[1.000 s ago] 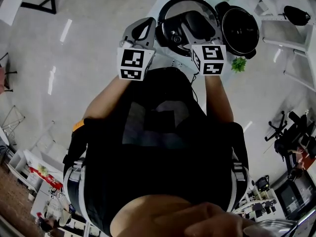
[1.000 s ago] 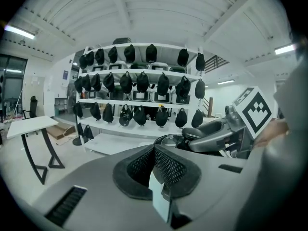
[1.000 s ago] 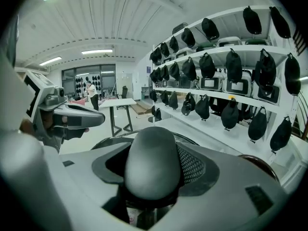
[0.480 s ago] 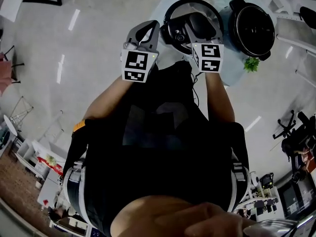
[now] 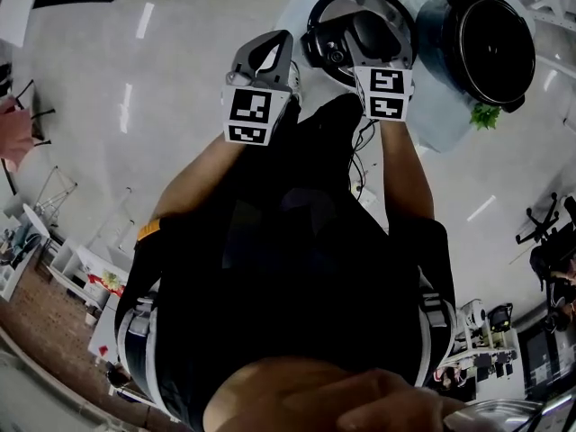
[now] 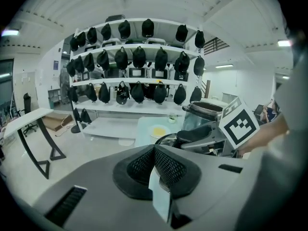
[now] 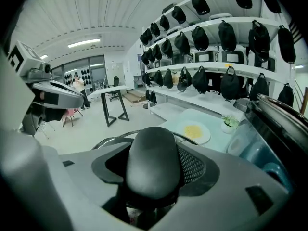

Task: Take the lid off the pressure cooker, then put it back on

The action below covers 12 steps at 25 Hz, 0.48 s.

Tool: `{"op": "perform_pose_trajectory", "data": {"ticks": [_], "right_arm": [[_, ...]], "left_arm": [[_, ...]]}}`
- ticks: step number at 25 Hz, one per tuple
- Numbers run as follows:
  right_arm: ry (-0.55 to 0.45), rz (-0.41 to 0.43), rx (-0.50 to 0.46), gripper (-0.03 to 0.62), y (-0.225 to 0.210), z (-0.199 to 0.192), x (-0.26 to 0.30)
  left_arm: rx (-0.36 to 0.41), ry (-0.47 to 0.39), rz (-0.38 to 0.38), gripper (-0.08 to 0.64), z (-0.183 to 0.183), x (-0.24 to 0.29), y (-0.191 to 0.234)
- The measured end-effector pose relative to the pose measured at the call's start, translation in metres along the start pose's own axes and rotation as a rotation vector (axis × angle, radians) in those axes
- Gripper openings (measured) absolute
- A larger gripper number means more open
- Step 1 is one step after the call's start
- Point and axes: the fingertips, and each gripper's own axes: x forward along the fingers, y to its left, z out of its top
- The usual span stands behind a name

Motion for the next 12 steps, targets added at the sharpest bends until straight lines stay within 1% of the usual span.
{"op": "perform_pose_trajectory", "data": {"ticks": [5, 12], "right_arm": [[0.030, 0.000, 0.006, 0.299, -0.004, -0.017, 0.022], [0.032, 0.013, 0.011, 0.299, -0.004, -0.019, 0.046]], "left_arm": [[-0.007, 0.040, -0.002, 0.007, -0.020, 0.018, 0.003], [-0.015, 0.083, 0.007, 0.006, -0.035, 0.036, 0.013]]}}
